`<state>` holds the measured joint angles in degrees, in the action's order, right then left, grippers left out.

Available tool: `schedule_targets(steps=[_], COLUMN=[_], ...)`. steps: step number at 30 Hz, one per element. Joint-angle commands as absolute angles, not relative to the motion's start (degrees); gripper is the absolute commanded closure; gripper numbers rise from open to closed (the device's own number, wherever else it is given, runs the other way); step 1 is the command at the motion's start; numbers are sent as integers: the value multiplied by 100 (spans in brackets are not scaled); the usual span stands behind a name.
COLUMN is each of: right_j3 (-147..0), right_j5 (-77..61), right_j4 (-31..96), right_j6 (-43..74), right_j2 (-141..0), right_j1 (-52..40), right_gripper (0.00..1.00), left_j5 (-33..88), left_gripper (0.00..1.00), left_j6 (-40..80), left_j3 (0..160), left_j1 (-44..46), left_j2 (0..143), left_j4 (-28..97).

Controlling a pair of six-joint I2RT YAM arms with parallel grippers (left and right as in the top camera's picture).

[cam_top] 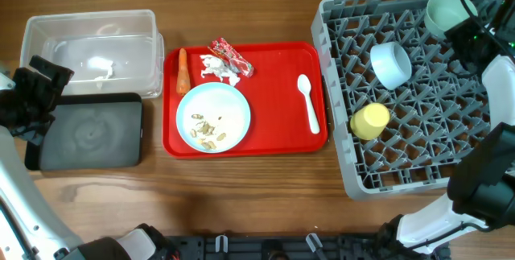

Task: Sort waste into correct bins and load items into the dishwasher rack

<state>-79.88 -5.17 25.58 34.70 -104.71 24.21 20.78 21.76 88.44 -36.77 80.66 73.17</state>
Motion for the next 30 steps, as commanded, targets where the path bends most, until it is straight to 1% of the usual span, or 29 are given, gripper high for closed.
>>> schedule_targets(steps=[1,4,5,6,7,13,15,21,25,26,28,30], right_j3=[-7999,-7999,-7999,-7999,-7996,-7992,-7992,-7992,-7994,-7994,-7994,-7994], right_j5=[-80,102,185,257,290,432,429,373,362,362,336,134], right_j4=[2729,2853,2906,2943,2943,2786,2779,2657,2491,2462,2397,2276], right_j6=[3465,3457,3457,3463,3461,3452,3465,3461,3387,3304,3208,2893], right_j2=[-10589,-10589,-10591,-10593,-10604,-10755,-10836,-11128,-11085,-11065,-10995,-10914], right_j1=[2412,2414,2414,2414,2414,2412,2412,2414,2427,2429,2429,2429], right_gripper=[60,60,58,51,50,50,55,56,76,79,80,72], left_j5=[2025,2025,2025,2025,2025,2025,2025,2025,2025,2025,2025,2025], left_gripper=[0,0,0,0,0,0,0,0,0,0,0,0], left_j6=[2189,2189,2189,2189,2189,2189,2189,2189,2189,2189,2189,2189], left_j3=[8842,8842,8842,8842,8842,8842,8842,8840,8842,8842,8842,8842], left_j1=[-3704,-3704,-3704,-3704,-3701,-3701,-3704,-3704,-3704,-3704,-3704,-3704], left_j2=[8036,8036,8036,8036,8036,8036,8036,8036,8036,8036,8036,8036], left_j4=[7310,7310,7310,7310,7310,7310,7310,7310,7310,7310,7310,7310])
